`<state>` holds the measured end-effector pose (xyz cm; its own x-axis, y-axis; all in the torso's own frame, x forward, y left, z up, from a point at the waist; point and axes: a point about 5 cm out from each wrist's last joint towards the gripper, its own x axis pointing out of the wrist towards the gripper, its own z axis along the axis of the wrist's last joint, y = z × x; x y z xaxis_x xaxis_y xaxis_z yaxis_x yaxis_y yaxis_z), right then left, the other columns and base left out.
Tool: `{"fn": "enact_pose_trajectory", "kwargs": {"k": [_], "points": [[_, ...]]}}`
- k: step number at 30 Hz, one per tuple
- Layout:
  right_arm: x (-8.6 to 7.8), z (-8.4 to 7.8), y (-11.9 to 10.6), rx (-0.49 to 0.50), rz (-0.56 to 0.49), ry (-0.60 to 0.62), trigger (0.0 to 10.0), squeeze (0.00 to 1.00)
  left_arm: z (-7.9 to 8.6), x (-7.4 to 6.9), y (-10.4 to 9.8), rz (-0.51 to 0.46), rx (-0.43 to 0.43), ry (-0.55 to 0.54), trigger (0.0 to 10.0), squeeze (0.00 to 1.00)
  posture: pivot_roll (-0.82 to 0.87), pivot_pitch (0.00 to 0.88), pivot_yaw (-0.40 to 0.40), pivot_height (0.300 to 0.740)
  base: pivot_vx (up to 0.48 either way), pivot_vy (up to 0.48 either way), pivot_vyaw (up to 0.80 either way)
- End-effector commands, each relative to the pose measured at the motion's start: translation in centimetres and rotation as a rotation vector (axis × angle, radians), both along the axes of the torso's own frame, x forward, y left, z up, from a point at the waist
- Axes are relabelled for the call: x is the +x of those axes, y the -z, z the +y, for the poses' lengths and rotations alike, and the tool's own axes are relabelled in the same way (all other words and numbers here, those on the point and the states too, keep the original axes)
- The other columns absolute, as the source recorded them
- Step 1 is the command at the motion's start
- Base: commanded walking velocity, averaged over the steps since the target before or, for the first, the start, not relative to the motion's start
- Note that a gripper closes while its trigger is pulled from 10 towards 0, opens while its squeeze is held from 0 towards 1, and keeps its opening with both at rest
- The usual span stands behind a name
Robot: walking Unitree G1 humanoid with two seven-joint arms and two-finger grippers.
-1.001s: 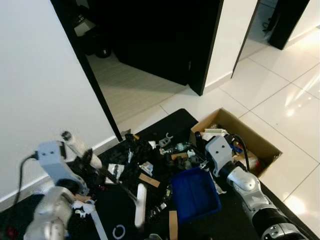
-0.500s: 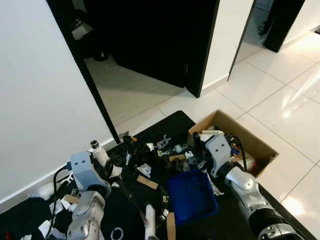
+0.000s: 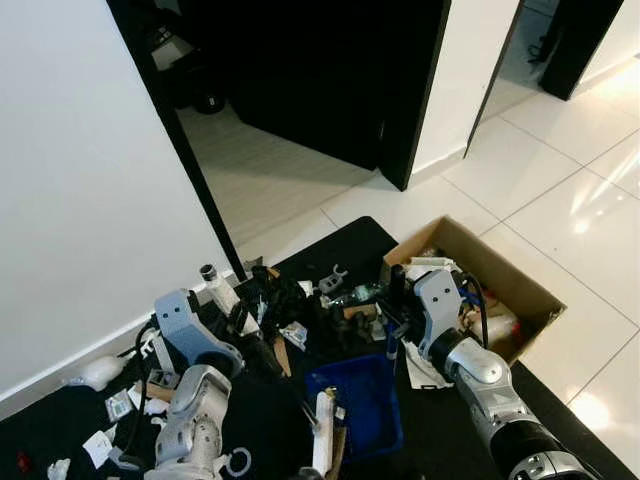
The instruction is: Sweep floor
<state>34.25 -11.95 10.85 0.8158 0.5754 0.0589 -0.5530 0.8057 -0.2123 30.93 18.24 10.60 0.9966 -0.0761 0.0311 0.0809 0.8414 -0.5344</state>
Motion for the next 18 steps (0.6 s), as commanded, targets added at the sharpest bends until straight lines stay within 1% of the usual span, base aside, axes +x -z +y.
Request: {"fn": "enact_pose_trajectory", "kwargs": {"k": [1, 2, 3, 5, 6, 7, 8, 10, 13, 15, 16, 17, 18], "points": [[-0.5, 0.4, 1.0, 0.002, 0.028, -0.016, 10.0, 0.00, -2.2, 0.0, -0.8, -0.056, -0.141, 0.088, 10.0, 0.00, 0.11, 0.286, 0.053, 0.740, 0.000, 0.000, 0.00], [-0.8, 0.4, 1.3, -0.036, 0.023, -0.027, 10.0, 0.00, -1.9, 0.0, -2.4, -0.111, -0.135, 0.097, 10.0, 0.00, 0.11, 0.287, 0.053, 0.740, 0.000, 0.000, 0.00], [-0.8, 0.4, 1.3, -0.036, 0.023, -0.027, 10.0, 0.00, -1.9, 0.0, -2.4, -0.111, -0.135, 0.097, 10.0, 0.00, 0.11, 0.287, 0.053, 0.740, 0.000, 0.000, 0.00], [-1.0, 0.5, 1.5, -0.052, 0.023, -0.037, 10.0, 0.00, -1.5, 0.0, -3.8, -0.157, -0.127, 0.105, 10.0, 0.00, 0.12, 0.287, 0.053, 0.740, 0.000, 0.000, 0.00], [-1.0, 0.6, 1.5, -0.056, 0.023, -0.043, 10.0, 0.00, -1.3, -0.1, -4.6, -0.184, -0.106, 0.113, 10.0, 0.00, 0.12, 0.286, 0.053, 0.740, 0.000, 0.000, 0.00], [-1.0, 0.6, 1.5, -0.056, 0.023, -0.043, 10.0, 0.00, -1.3, -0.1, -4.6, -0.184, -0.106, 0.113, 10.0, 0.00, 0.12, 0.286, 0.053, 0.740, 0.000, 0.000, 0.00], [-1.1, 0.7, 1.6, -0.057, 0.023, -0.045, 10.0, 0.00, -1.1, -0.2, -5.3, -0.202, -0.091, 0.119, 10.0, 0.00, 0.12, 0.285, 0.053, 0.740, 0.000, 0.000, 0.00], [-1.1, 0.7, 1.6, -0.057, 0.024, -0.045, 10.0, 0.00, -0.3, -0.6, -6.6, -0.243, -0.020, 0.141, 10.0, 0.00, 0.12, 0.285, 0.053, 0.740, 0.000, 0.000, 0.00], [-1.1, 0.7, 1.6, -0.056, 0.024, -0.044, 10.0, 0.00, -0.1, -0.8, -6.9, -0.252, 0.003, 0.148, 10.0, 0.00, 0.13, 0.284, 0.056, 0.740, 0.000, 0.000, 0.00], [-1.1, 0.4, 1.7, -0.070, 0.018, -0.027, 10.0, 0.00, 0.8, -1.7, -7.7, -0.263, 0.089, 0.181, 10.0, 0.00, 0.13, 0.282, 0.060, 0.740, 0.000, 0.000, 0.00], [-1.1, 0.4, 1.7, -0.070, 0.018, -0.027, 10.0, 0.00, 0.8, -1.7, -7.7, -0.263, 0.089, 0.181, 10.0, 0.00, 0.13, 0.282, 0.060, 0.740, 0.000, 0.000, 0.00], [-1.0, 0.0, 1.6, -0.088, 0.006, -0.001, 10.0, 0.00, 1.6, -2.8, -8.2, -0.256, 0.210, 0.229, 10.0, 0.00, 0.14, 0.282, 0.062, 0.740, 0.000, 0.000, 0.00], [-1.0, -0.1, 1.6, -0.093, 0.001, 0.007, 10.0, 0.00, 1.9, -3.2, -8.3, -0.247, 0.256, 0.248, 10.0, 0.00, 0.14, 0.282, 0.062, 0.740, 0.000, 0.000, 0.00]]}}
